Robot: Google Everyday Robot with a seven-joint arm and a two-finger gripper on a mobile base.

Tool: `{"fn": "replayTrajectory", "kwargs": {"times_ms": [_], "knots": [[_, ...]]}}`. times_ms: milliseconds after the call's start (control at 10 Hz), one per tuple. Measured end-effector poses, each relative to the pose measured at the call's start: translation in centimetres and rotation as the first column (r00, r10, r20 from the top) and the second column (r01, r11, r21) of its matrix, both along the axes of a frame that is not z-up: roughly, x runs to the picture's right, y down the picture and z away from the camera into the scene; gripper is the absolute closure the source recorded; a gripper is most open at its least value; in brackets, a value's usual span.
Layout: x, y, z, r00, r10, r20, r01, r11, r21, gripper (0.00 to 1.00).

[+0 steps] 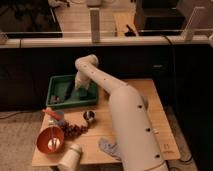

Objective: Wipe tray with sponge

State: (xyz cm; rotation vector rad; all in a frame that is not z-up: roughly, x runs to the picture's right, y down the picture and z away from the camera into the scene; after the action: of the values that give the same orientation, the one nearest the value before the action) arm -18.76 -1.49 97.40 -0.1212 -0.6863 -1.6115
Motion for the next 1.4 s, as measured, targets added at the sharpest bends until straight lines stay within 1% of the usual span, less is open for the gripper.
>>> {"fn": "replayTrajectory", "kwargs": {"times_ms": [100, 200, 500, 700, 900, 1100, 1300, 1400], "knots": [[-1.6, 0.2, -0.1, 1.000, -0.017, 0.017, 0.017, 0.9999, 0.003, 0.99], [-2.3, 0.4, -0.1, 0.999, -0.028, 0.028, 0.028, 0.9996, 0.004, 0.99], [-3.5, 1.0, -0.5, 0.997, -0.053, 0.055, 0.052, 0.9986, 0.012, 0.99], [-4.3, 2.0, -1.1, 0.995, -0.074, 0.071, 0.074, 0.9972, 0.012, 0.99], [-4.2, 2.9, -1.4, 0.995, -0.078, 0.067, 0.078, 0.9969, 0.003, 0.99], [-3.3, 4.0, -1.8, 0.996, -0.077, 0.051, 0.078, 0.9970, -0.006, 0.99], [-1.0, 4.7, -2.3, 0.998, -0.066, 0.017, 0.066, 0.9977, -0.012, 0.99], [-0.4, 4.9, -2.3, 0.998, -0.060, 0.007, 0.060, 0.9980, -0.016, 0.99]]}}
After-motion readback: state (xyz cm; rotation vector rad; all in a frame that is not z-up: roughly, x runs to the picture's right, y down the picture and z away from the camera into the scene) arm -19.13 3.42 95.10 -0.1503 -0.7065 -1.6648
